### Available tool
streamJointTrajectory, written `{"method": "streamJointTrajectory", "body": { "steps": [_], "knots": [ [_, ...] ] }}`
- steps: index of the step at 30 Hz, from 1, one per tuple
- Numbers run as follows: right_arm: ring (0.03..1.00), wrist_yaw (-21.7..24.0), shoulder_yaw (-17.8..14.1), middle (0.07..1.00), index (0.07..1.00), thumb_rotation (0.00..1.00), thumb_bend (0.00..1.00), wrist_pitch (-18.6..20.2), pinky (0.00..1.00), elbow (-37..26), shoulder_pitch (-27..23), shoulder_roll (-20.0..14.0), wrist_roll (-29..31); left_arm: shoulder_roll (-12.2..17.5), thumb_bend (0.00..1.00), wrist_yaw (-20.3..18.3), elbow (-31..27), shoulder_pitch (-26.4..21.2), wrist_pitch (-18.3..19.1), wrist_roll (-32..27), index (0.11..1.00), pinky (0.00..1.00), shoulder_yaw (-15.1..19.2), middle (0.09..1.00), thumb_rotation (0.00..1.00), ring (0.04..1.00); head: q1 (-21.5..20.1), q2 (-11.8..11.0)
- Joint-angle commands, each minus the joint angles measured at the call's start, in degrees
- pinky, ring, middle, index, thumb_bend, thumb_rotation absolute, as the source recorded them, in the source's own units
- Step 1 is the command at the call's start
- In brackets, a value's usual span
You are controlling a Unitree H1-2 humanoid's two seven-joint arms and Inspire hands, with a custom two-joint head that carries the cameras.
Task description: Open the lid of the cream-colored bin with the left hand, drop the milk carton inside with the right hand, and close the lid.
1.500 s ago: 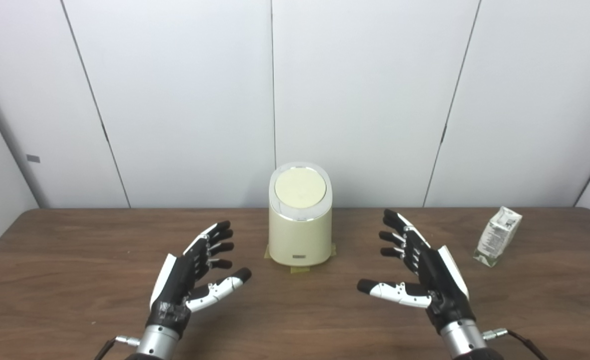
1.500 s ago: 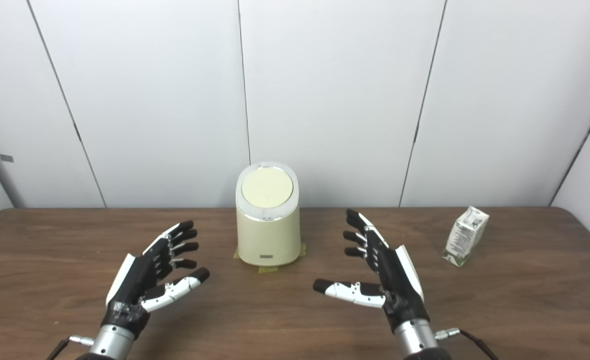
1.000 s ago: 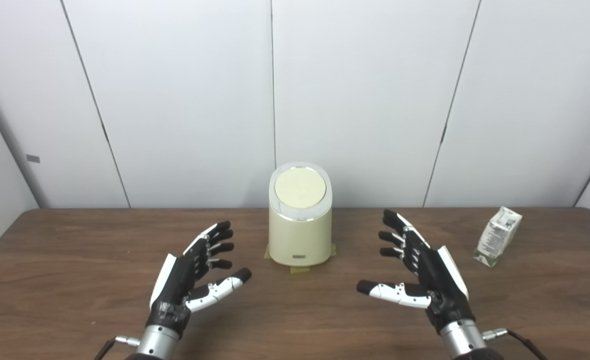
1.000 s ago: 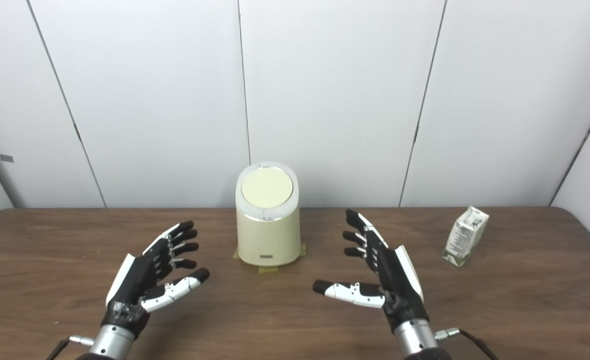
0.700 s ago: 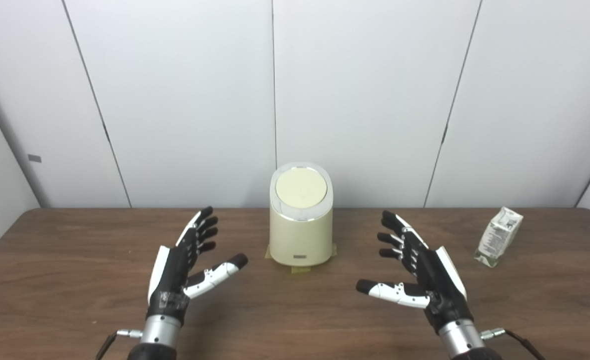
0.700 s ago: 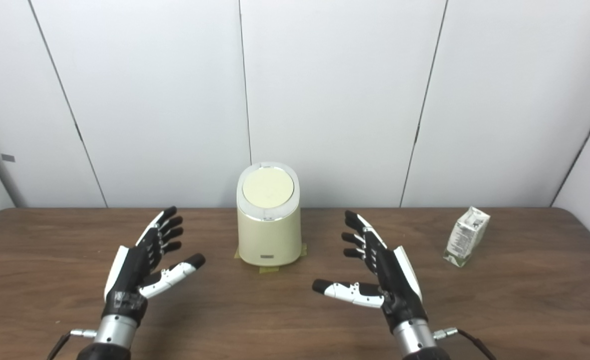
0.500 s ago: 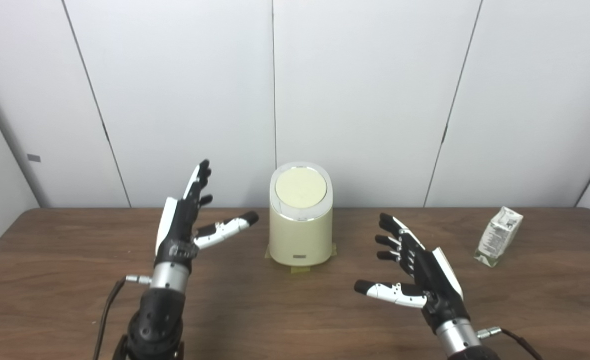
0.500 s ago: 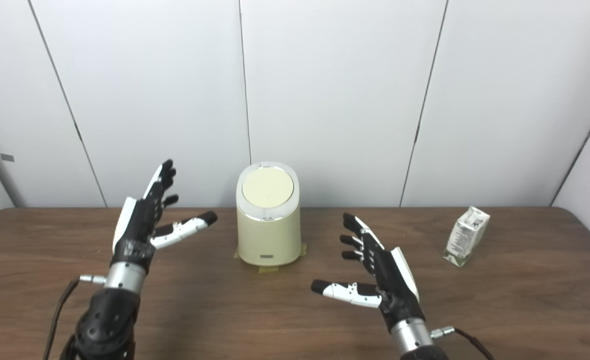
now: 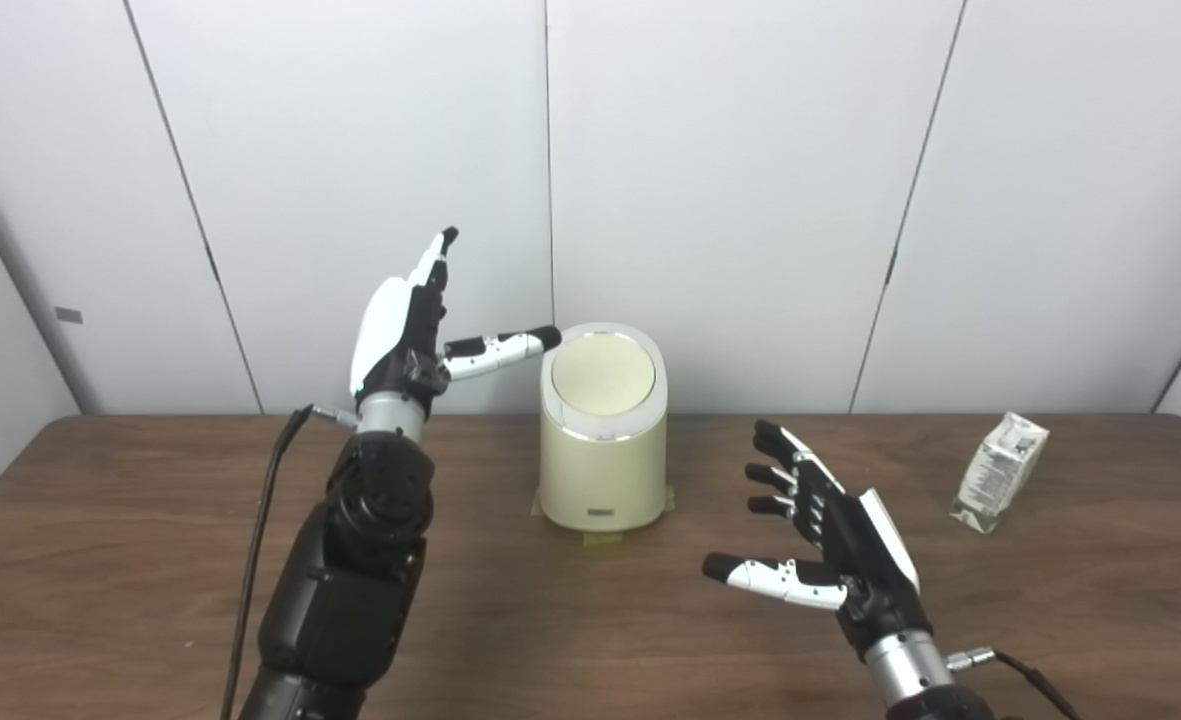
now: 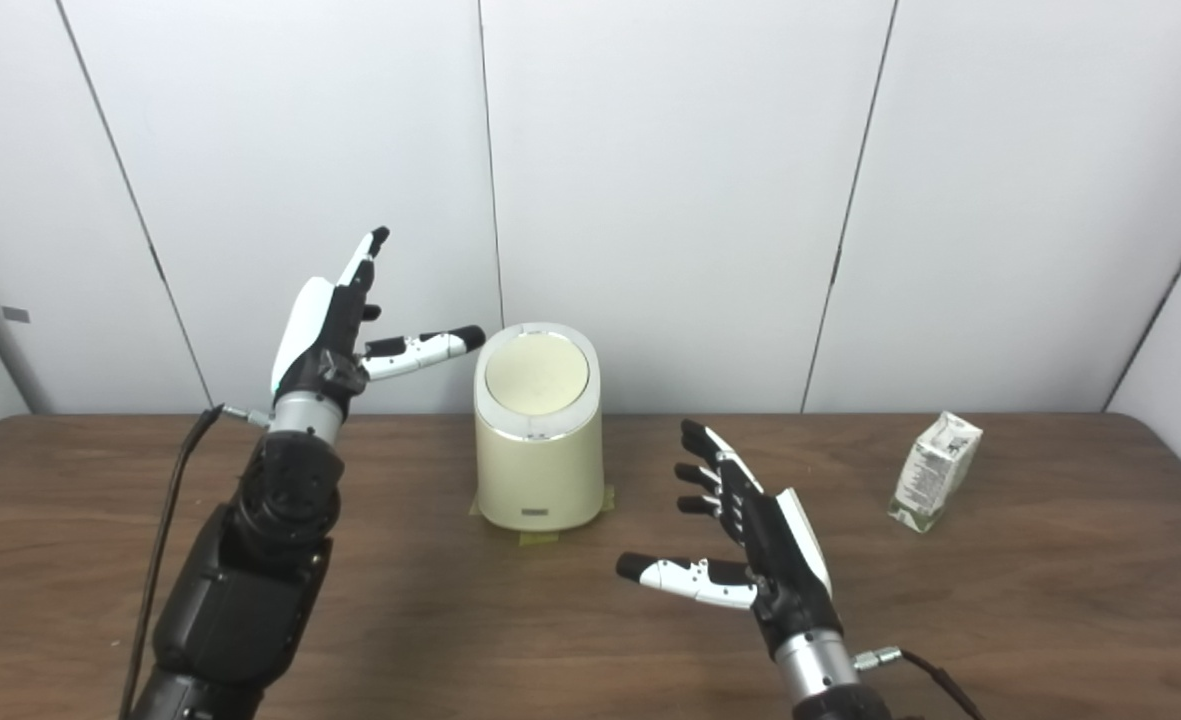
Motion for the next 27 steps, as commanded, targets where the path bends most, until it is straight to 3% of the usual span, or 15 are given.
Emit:
{"method": "streamJointTrajectory", "body": {
  "steps": [1,4,11,27],
  "knots": [
    [0.833,-0.94,0.0,0.908,0.905,0.24,0.8,-1.68,0.71,-2.16,-2.23,0.34,-0.44,0.77,1.0,1.21,0.55,-5.28,-0.05,2.8,1.0,0.88,-1.21,1.0,0.4,1.0,-0.18,0.15],
    [0.82,-1.22,0.0,0.902,0.901,0.25,0.8,-1.79,0.69,-2.26,-2.24,0.78,-0.79,1.04,1.0,1.67,3.4,-7.43,0.05,5.03,1.0,0.92,-3.13,1.0,0.4,1.0,-0.32,0.17],
    [0.804,-1.87,0.52,0.897,0.899,0.27,0.79,-0.97,0.68,-3.11,-2.18,1.66,-2.02,2.12,1.0,2.71,9.04,-9.25,-3.48,8.79,1.0,0.95,-8.14,1.0,0.4,1.0,-1.2,0.36],
    [0.799,-2.35,0.66,0.892,0.892,0.28,0.8,-1.07,0.68,-3.81,-2.4,2.22,-2.16,1.09,1.0,0.96,10.33,-7.31,-1.58,11.27,1.0,0.96,-12.45,1.0,0.35,1.0,-1.99,1.09]
  ]
}}
